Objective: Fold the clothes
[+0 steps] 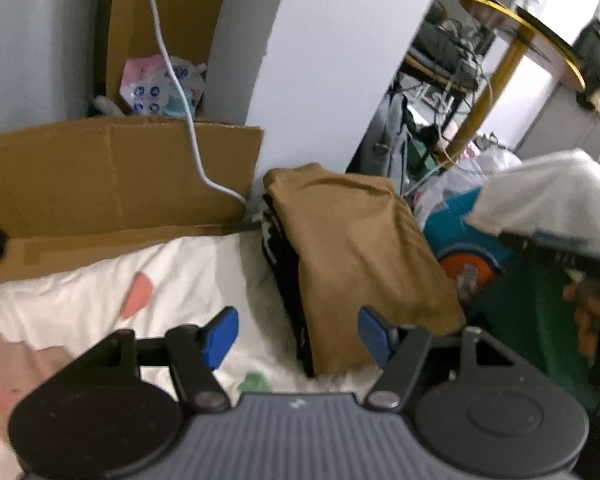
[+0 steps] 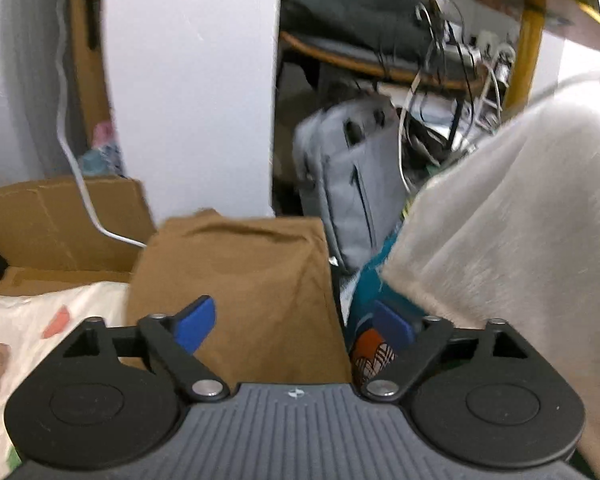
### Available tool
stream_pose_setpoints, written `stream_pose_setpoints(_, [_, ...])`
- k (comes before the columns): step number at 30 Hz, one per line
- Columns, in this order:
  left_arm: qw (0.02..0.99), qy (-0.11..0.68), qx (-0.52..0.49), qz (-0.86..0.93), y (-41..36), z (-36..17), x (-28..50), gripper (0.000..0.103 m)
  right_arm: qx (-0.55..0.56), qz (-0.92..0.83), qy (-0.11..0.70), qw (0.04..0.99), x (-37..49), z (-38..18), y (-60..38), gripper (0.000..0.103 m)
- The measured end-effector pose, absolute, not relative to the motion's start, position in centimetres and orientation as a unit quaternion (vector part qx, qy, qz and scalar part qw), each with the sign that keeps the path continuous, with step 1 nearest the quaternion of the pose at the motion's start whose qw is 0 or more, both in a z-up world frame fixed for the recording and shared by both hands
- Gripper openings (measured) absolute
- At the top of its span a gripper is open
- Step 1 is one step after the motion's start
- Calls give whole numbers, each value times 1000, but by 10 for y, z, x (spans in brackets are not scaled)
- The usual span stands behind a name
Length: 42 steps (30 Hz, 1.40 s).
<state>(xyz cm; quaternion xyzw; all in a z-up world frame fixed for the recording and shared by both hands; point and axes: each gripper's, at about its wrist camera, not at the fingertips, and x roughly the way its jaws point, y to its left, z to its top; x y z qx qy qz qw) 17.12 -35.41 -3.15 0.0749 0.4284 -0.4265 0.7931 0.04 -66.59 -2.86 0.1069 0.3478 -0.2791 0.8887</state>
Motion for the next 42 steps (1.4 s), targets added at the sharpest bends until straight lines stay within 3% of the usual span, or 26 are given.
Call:
stream_pose_setpoints(2, [806, 416, 71, -415, -333, -13, 161, 89, 109, -265, 349, 892, -8, -14, -652, 100])
stream_pose_setpoints(4, [825, 398, 66, -397, -312, 3, 152, 96, 139, -250, 351, 892, -20, -4, -640, 103])
stream_pose_setpoints(8, [842, 376, 46, -384, -275, 27, 138, 101, 173, -249, 341, 890, -45, 14, -619, 103])
stream_pose_setpoints(20, [861, 377, 22, -339, -194, 54, 101, 103, 169, -252, 301, 904, -98, 67, -570, 103])
stream_pose_setpoints(32, [886, 329, 48, -324, -161, 85, 54, 103, 124, -216, 260, 933, -127, 105, -519, 103])
stream_pose_setpoints(42, [889, 331, 26, -315, -147, 75, 18, 103, 136, -183, 268, 936, -139, 91, -472, 103])
